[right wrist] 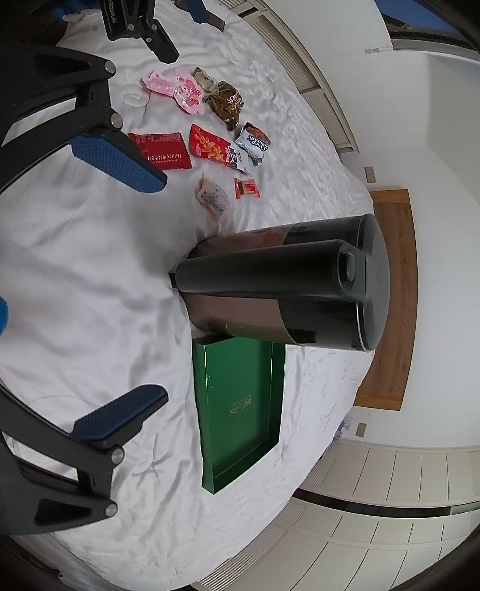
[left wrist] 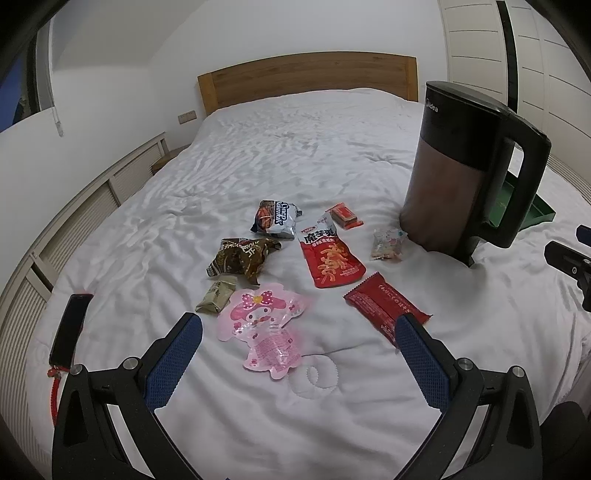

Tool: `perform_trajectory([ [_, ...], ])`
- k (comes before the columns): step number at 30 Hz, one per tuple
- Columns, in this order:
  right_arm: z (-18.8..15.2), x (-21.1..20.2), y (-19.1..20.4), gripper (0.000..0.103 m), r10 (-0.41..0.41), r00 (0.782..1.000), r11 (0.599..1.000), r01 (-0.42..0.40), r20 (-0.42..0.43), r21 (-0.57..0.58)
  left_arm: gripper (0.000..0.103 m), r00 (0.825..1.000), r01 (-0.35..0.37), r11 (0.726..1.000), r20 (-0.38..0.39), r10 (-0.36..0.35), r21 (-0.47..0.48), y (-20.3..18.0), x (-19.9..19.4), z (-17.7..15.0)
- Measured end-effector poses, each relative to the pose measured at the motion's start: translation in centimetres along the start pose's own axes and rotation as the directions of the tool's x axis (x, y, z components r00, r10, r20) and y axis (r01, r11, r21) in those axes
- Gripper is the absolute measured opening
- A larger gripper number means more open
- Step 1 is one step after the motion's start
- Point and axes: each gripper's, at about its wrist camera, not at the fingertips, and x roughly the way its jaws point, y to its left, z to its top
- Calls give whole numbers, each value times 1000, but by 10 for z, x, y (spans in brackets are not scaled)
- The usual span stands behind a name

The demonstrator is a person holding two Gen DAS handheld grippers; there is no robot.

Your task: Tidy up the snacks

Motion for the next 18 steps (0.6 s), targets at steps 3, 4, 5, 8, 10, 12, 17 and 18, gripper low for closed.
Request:
perform_trajectory([
  [3,0,-1,0,103,1,1000,1000,-1,0,0,102,1000,-2,1000,1,2,-1,-1,0,0],
  [4,1,-1,1,103,0,1000,1000,0,0,0,102,1000,-3,1000,1,3,-1,-2,1,1],
  [5,1,-1,1,103,0,1000,1000,0,0,0,102,1000,-3,1000,2,3,0,-3,1,1],
  [8,1,-1,1,103,1,1000,1000,-1,0,1,102,1000,-1,1000,3,1,4,-5,1,1],
  [10,1,-1,1,103,2,1000,1000,-2,0,2,102,1000,-1,1000,3,1,3,-5,1,1],
  [12,1,-2,1,103,3,1000,1000,-3,1,2,102,1000,-3,1000,4,3,2,-6,1,1],
  [17,2,-2,4,103,9,1000,1000,-9,2,2,102,1000,-3,1000,1,3,4,-7,1,2],
  [18,3,-3,4,103,9,1000,1000,-9,2,3,102,1000,-3,1000,0,3,4,-7,1,1],
])
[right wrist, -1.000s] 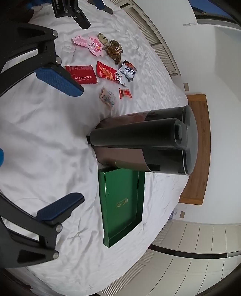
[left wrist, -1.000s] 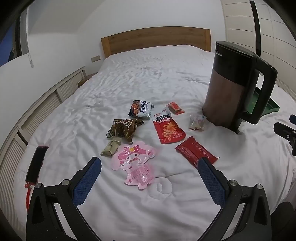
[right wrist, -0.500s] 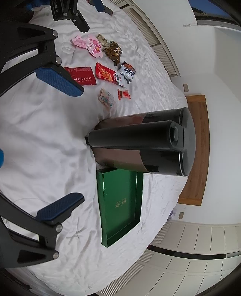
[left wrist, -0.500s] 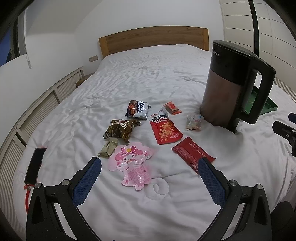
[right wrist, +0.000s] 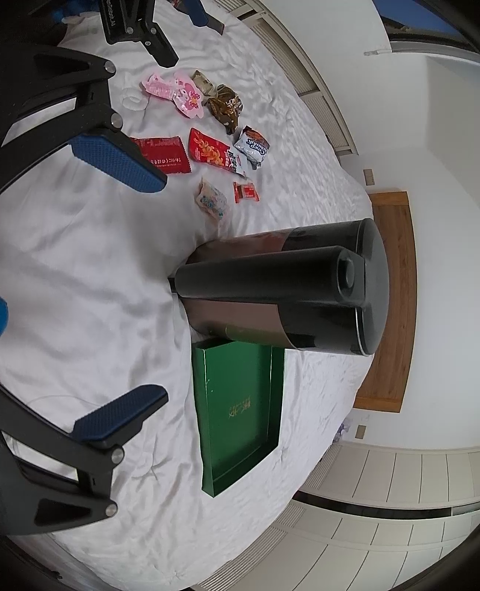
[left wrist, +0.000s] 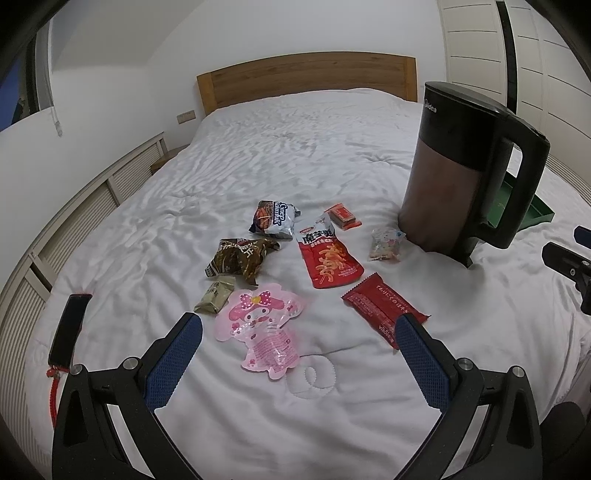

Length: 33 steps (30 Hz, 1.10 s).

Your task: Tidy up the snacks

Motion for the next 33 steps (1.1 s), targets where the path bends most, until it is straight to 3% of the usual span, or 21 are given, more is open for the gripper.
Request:
perform_trajectory([
  [33,-3,1,2,103,9,1000,1000,-9,3,-3,102,1000,0,1000,-30,0,0,8,8,-1],
])
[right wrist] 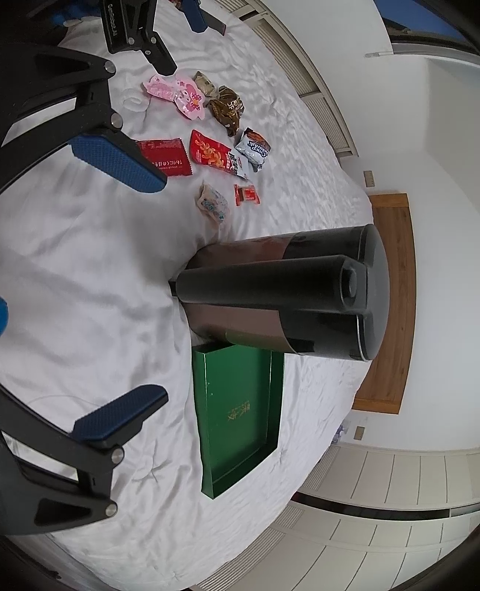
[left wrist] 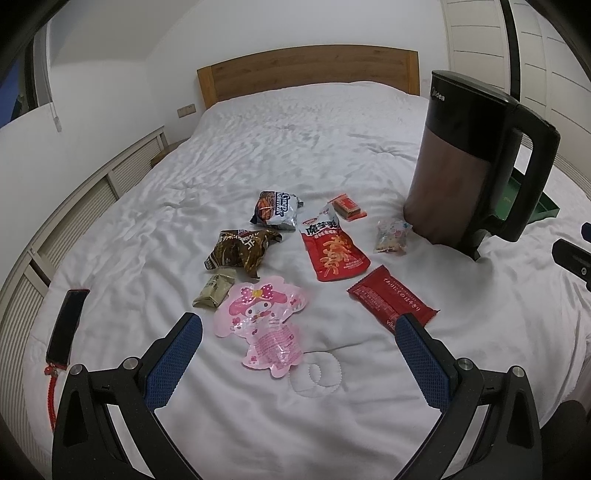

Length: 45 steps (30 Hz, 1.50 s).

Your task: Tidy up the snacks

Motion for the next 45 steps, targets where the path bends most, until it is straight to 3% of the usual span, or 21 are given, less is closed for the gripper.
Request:
perform_trajectory([
  [7,-4,5,4,103,22,1000,1000,-22,-13,-3,102,999,-35,999,-15,34,-13,18,9,-1],
  [15,-16,20,21,103,92,994,995,-93,-58,-22,102,994,-99,994,-60,96,-50,64,20,-15],
  [25,-30,53,67,103,195,971,975,-208,-142,-83,102,983,-87,994,-171,74,-65,97,40,-42],
  [33,-28,81,101,103,253,948,955,-276,-191,-107,102,980,-30,997,-198,15,-72,79,64,-26],
  [39,-25,100,114,103,269,935,943,-305,-232,-136,102,966,-21,996,-257,-2,-88,52,109,-8],
  [45,-20,119,122,103,280,923,930,-329,-264,-164,102,948,-50,993,-317,13,-106,53,144,-7],
])
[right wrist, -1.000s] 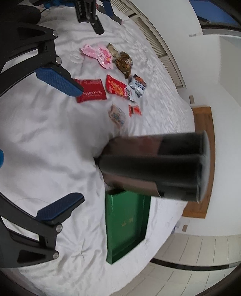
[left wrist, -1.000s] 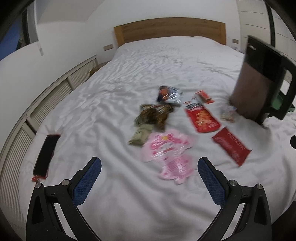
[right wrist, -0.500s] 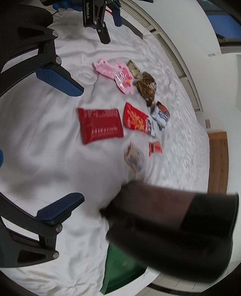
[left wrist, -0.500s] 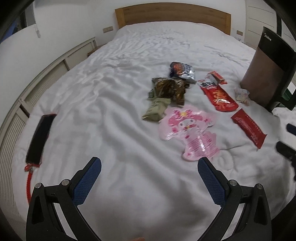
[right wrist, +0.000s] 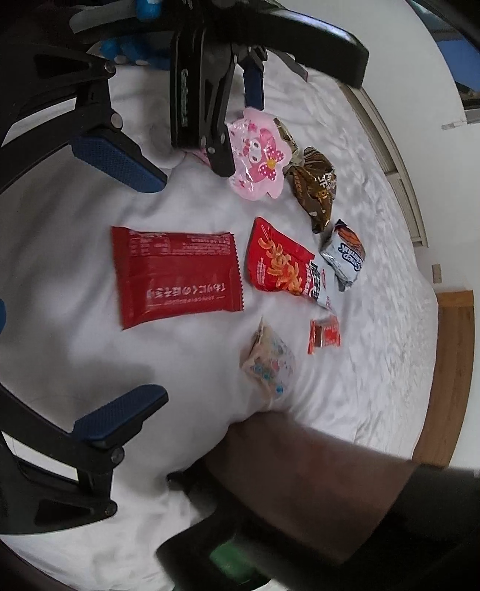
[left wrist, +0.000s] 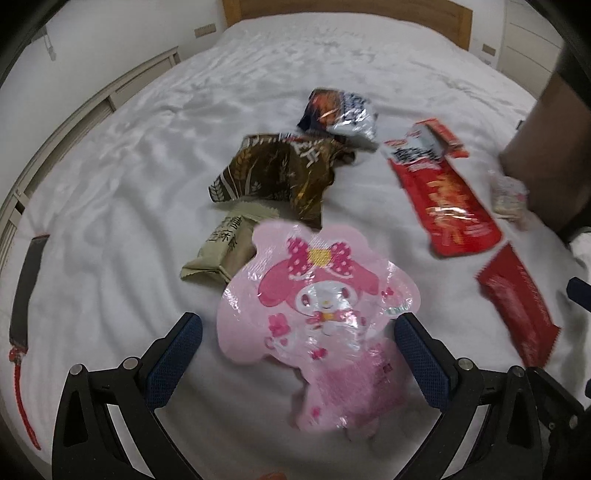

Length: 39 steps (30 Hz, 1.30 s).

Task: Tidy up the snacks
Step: 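Grasp the pink character bag with the left tool while the right tool grasps the red packet, then carry the pink bag and red packet with both tools over the green tray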

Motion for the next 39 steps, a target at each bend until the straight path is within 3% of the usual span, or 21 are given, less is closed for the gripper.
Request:
perform_trajectory([
  [10,16,34,9,103,-8,998,998,4,-65,-66,102,998,37,999,-58,-37,-9,6,27,4],
  [17,20,43,13,103,14,997,998,-20,-82,-67,102,997,26,1000,-78,-26,-6,6,33,9],
  [19,20,44,15,103,17,997,997,-22,-79,-71,99,997,28,1000,-73,-29,-6,5,31,10],
  [22,20,42,15,103,19,997,997,-23,-69,-68,84,998,43,999,-55,-42,10,-5,23,8],
  [25,19,40,14,103,18,998,998,-21,-55,-59,61,997,65,997,-33,-63,49,-11,12,5],
  [27,17,37,15,103,21,999,998,-24,-49,-57,39,995,92,994,-30,-91,58,-14,8,4],
  [32,13,27,11,103,40,999,999,-41,-30,-32,10,989,149,988,-25,-148,49,-13,-8,1],
  [39,4,18,-1,103,85,996,996,-84,-13,30,8,984,179,983,-2,-179,39,-11,-15,-6],
])
